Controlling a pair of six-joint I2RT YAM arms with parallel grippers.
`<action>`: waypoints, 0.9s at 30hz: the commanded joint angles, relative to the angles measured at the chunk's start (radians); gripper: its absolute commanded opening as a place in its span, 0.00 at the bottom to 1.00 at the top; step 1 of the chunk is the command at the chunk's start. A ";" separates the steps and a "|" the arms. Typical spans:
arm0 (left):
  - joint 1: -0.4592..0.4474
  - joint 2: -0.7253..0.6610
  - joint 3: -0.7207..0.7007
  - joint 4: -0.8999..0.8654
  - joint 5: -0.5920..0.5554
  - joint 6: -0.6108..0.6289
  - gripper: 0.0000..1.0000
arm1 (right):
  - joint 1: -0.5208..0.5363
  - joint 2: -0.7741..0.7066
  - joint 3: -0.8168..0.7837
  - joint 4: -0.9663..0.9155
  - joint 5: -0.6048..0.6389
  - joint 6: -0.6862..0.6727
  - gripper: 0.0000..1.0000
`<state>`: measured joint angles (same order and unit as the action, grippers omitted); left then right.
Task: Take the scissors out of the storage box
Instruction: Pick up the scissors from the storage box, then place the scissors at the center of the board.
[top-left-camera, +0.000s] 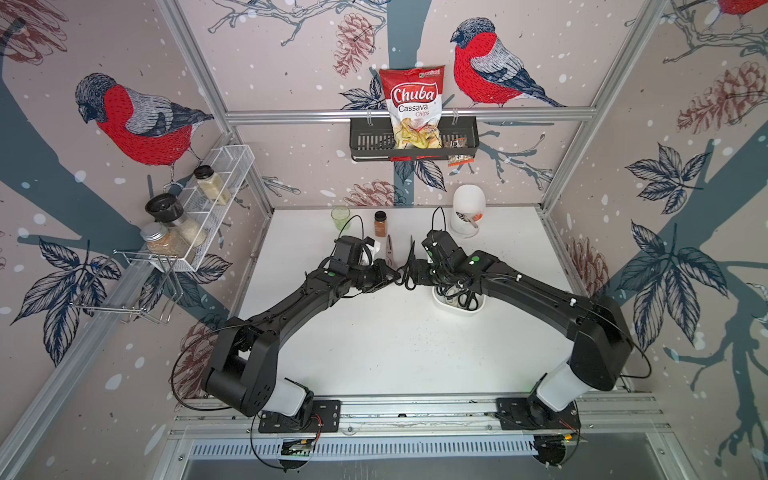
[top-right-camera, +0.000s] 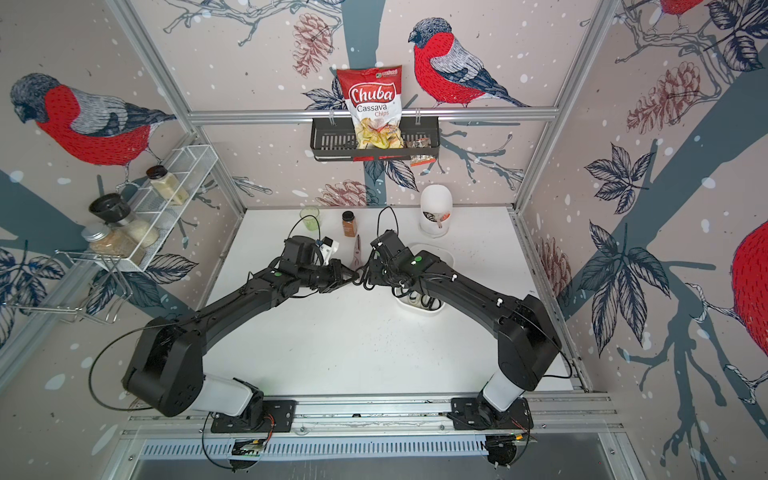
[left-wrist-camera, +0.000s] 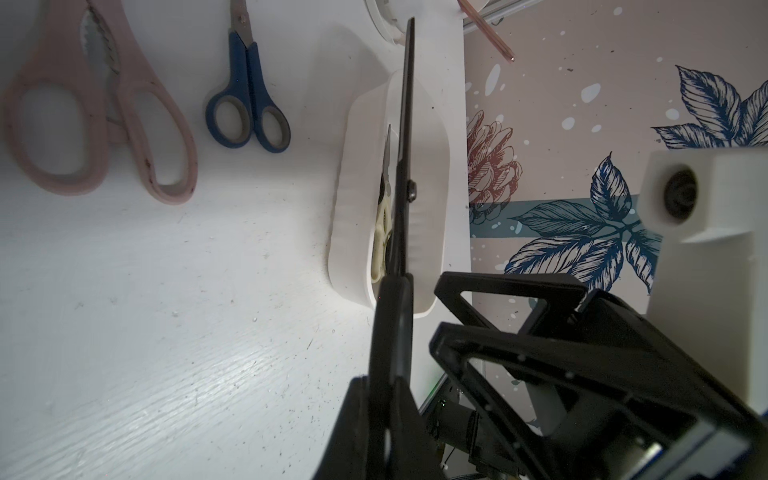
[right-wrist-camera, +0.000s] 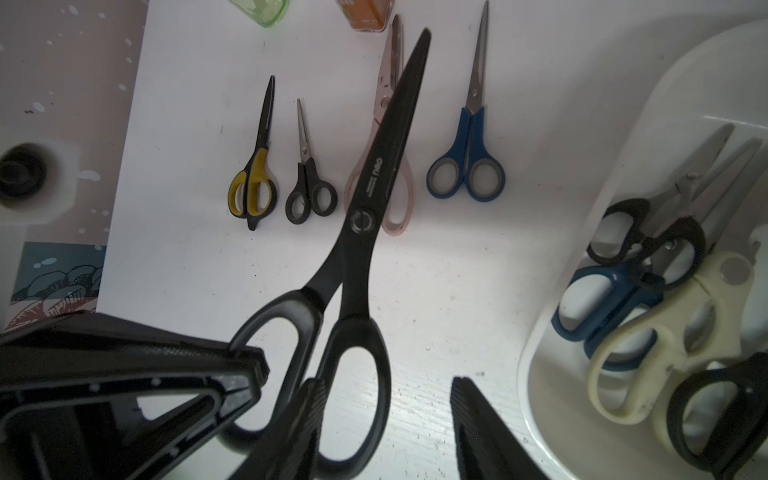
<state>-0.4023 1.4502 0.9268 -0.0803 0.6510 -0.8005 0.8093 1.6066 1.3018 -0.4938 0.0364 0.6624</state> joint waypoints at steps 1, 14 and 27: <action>0.052 -0.021 -0.016 0.046 -0.003 0.005 0.07 | -0.017 -0.027 -0.027 0.021 0.029 0.028 0.55; 0.505 -0.066 -0.091 -0.123 0.017 0.245 0.07 | -0.049 -0.051 -0.061 0.003 0.013 -0.009 0.56; 0.628 0.096 0.029 -0.285 -0.082 0.508 0.08 | -0.081 -0.022 -0.037 -0.048 -0.008 -0.097 0.56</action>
<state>0.2218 1.5276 0.9302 -0.3275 0.6033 -0.3805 0.7319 1.5799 1.2533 -0.5163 0.0383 0.6010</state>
